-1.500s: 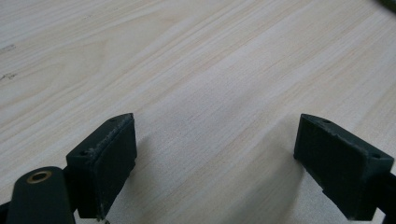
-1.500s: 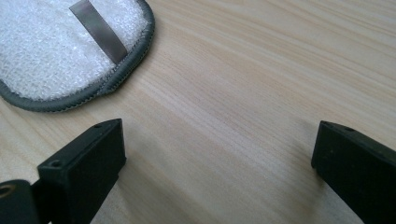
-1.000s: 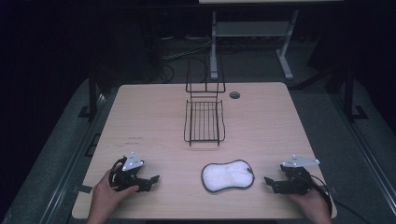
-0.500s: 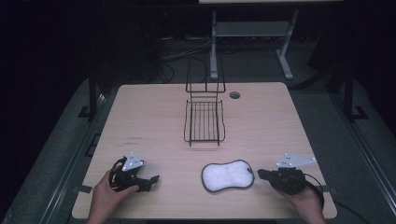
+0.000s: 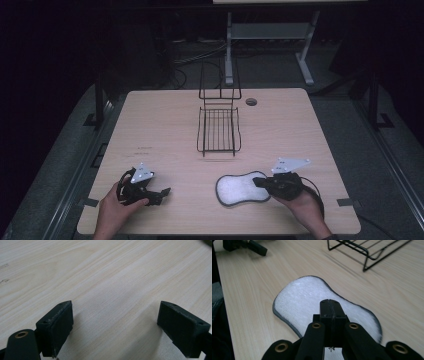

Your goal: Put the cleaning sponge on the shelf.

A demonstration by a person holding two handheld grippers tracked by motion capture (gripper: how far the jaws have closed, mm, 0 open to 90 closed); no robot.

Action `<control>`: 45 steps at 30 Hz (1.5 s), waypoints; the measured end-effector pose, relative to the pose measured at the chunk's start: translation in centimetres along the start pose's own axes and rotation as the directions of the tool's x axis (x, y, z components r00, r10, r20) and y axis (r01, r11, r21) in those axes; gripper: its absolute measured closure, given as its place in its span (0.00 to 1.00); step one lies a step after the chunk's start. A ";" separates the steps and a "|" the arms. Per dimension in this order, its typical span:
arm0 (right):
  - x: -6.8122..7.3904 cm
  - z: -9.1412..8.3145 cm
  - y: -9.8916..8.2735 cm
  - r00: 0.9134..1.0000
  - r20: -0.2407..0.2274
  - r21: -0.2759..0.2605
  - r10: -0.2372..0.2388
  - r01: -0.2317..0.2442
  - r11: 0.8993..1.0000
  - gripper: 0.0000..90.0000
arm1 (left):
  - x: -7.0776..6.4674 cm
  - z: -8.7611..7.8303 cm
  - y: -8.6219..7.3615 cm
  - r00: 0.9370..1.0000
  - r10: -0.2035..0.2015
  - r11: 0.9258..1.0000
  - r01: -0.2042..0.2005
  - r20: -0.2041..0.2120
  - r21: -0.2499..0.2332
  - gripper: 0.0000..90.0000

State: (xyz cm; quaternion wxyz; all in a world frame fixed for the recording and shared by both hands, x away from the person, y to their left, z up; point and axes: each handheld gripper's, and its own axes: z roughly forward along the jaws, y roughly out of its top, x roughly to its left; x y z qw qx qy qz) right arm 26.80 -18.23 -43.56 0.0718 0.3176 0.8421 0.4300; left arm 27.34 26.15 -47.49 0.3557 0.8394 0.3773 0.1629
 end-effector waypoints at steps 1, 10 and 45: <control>0.2 0.4 0.2 1.000 -0.006 0.003 -0.008 0.008 1.000 1.00 | 0.0 0.0 0.0 1.000 0.002 1.000 -0.002 -0.001 0.002 0.14; 1.8 3.8 2.4 0.995 -0.079 0.027 -0.056 0.058 0.998 1.00 | 0.0 0.0 0.0 1.000 -0.001 1.000 0.001 -0.001 -0.001 0.14; 1.6 6.8 2.8 0.997 -0.049 0.129 -0.057 0.063 0.990 1.00 | 0.0 0.0 0.0 1.000 -0.002 1.000 0.002 -0.002 -0.002 0.14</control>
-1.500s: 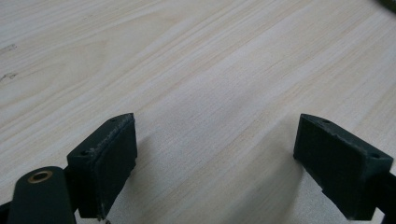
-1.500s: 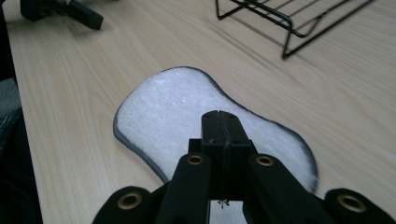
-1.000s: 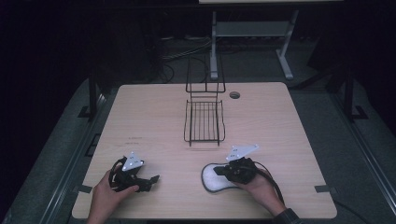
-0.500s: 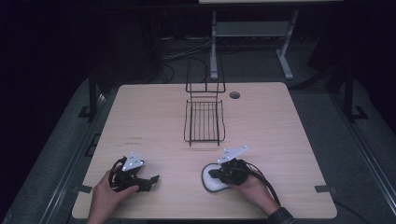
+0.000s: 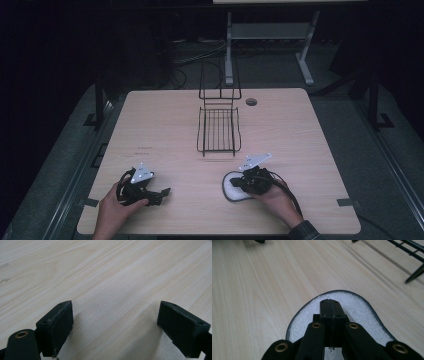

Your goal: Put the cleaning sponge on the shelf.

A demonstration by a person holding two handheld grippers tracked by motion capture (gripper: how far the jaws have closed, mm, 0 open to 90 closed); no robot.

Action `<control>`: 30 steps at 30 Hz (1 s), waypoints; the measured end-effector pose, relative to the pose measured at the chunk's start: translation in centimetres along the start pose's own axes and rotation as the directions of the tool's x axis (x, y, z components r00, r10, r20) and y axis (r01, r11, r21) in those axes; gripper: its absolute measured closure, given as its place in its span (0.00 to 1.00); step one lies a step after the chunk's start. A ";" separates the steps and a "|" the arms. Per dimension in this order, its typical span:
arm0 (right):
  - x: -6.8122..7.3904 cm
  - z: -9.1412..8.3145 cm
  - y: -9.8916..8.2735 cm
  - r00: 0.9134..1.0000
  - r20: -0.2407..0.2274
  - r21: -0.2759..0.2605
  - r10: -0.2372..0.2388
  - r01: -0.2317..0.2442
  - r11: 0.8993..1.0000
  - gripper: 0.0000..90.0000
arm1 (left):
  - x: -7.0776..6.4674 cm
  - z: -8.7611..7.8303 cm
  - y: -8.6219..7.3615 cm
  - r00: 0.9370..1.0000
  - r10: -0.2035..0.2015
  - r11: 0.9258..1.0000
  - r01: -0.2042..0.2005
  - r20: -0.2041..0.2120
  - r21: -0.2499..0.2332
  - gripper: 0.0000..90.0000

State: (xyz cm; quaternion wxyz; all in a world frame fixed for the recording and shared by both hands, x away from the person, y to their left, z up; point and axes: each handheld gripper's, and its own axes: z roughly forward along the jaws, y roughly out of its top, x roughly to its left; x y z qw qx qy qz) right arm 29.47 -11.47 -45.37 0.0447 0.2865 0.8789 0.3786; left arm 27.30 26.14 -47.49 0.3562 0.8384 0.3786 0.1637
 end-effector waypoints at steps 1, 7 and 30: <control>-0.1 -0.1 -0.1 1.000 0.005 -0.001 0.002 -0.002 1.000 1.00 | 0.0 0.0 0.0 1.000 0.000 1.000 0.000 0.000 0.000 0.14; -1.1 -0.6 -0.4 0.999 0.035 0.001 0.024 -0.024 1.000 1.00 | 0.0 0.0 0.0 1.000 -0.001 1.000 0.001 0.000 -0.001 0.14; -5.9 -3.7 -2.4 0.977 0.152 -0.013 0.151 -0.151 0.988 1.00 | 0.0 0.0 0.0 1.000 -0.001 1.000 0.001 -0.001 0.000 0.14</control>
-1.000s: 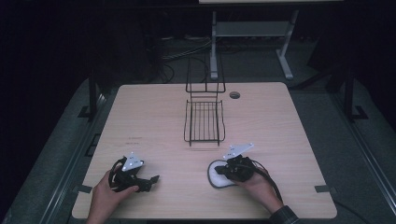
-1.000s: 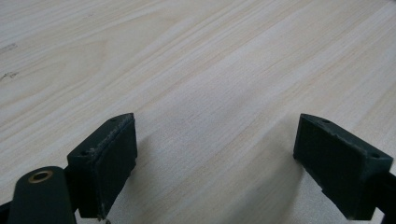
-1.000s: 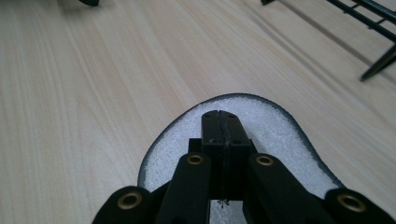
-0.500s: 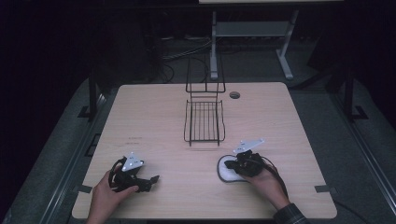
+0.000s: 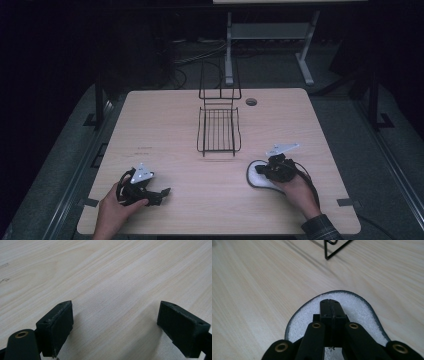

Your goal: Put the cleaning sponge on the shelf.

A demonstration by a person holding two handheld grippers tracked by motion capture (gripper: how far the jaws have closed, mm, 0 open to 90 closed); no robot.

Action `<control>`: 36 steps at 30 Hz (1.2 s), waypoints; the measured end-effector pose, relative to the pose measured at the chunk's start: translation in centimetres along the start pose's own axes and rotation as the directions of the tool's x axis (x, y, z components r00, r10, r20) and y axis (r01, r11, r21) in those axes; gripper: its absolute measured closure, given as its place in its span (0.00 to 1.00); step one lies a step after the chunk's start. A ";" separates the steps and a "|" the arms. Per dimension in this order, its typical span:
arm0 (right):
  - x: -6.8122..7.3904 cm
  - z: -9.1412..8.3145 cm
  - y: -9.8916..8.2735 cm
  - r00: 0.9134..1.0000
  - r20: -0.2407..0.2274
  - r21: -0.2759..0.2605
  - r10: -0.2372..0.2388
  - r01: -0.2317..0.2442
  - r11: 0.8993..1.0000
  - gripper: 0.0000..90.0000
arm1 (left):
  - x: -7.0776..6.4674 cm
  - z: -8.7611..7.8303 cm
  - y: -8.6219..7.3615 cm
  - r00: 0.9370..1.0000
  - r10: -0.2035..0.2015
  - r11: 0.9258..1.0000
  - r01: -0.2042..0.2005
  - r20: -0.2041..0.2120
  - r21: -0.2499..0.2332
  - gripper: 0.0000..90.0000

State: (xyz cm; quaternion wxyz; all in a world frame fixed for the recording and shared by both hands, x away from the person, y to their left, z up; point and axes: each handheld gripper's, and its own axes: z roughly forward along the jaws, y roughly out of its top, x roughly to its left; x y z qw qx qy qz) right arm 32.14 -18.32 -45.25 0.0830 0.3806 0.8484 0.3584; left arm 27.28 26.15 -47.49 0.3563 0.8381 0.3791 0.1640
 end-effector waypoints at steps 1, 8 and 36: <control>-0.2 -0.1 0.0 1.000 0.001 -0.001 0.000 0.000 1.000 1.00 | 0.0 0.0 0.0 1.000 0.000 1.000 0.000 0.000 0.000 0.14; -1.3 -2.7 -1.0 0.999 0.025 -0.044 0.028 -0.027 0.999 1.00 | 0.0 0.0 0.0 1.000 0.000 1.000 0.000 0.000 0.000 0.14; -2.8 -7.0 -6.9 0.992 0.089 -0.008 0.088 -0.088 0.996 1.00 | 0.0 0.0 0.0 1.000 0.003 1.000 -0.003 -0.001 0.001 0.14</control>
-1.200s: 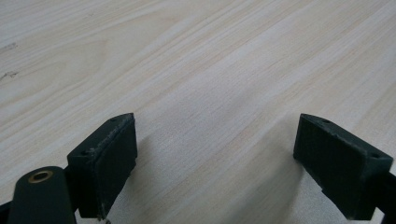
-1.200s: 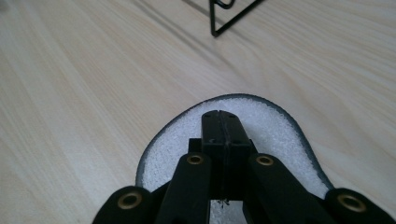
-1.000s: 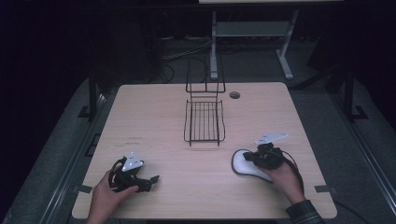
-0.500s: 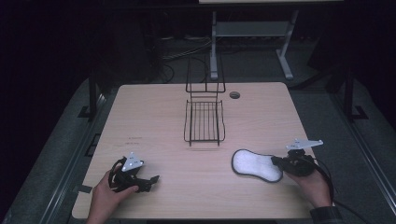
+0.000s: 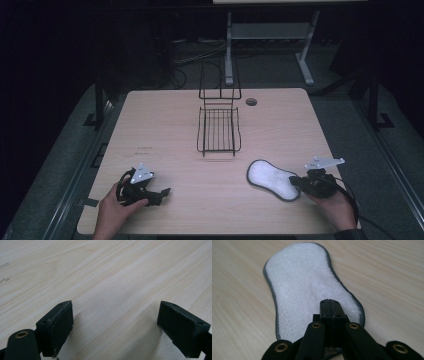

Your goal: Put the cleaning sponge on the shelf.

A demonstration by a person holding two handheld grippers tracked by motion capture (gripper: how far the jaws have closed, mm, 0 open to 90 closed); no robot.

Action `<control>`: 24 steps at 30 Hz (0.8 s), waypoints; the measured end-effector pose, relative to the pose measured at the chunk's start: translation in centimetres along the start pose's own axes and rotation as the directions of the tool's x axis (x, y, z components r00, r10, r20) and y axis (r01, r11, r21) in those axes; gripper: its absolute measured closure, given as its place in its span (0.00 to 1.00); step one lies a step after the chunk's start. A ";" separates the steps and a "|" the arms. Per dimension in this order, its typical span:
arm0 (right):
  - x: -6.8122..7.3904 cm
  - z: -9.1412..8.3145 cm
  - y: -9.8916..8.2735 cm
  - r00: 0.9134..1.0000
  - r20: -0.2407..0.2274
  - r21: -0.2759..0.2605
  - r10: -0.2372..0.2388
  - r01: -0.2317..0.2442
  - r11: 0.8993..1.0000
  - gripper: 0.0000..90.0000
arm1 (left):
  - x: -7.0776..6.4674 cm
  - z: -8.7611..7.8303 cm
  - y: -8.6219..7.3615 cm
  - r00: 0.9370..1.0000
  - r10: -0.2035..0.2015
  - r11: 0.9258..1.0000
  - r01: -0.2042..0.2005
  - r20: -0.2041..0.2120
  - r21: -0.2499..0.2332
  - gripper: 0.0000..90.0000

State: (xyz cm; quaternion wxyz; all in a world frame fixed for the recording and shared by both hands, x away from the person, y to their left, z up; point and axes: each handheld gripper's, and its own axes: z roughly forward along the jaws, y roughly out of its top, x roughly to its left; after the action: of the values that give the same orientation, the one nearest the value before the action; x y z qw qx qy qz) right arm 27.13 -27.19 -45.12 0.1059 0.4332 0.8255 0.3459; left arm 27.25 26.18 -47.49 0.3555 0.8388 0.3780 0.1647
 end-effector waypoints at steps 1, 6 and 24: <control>0.2 0.0 -0.1 1.000 -0.001 -0.001 -0.003 0.003 1.000 1.00 | 0.0 0.0 0.0 1.000 -0.001 1.000 0.001 0.000 -0.001 0.14; 1.6 -0.3 -0.6 0.999 -0.025 0.003 -0.026 0.027 1.000 1.00 | 0.0 0.0 0.0 1.000 -0.003 1.000 0.003 0.000 -0.003 0.14; 2.0 -1.7 -0.2 0.998 -0.064 -0.076 0.019 -0.024 0.997 0.67 | 0.0 0.0 0.0 1.000 0.000 1.000 0.000 0.000 -0.001 0.14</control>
State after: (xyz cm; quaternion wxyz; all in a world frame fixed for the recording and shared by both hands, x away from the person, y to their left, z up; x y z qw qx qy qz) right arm 25.00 -26.48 -43.74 0.0923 0.4265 0.8100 0.3918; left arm 27.26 26.18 -47.50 0.3558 0.8387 0.3779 0.1648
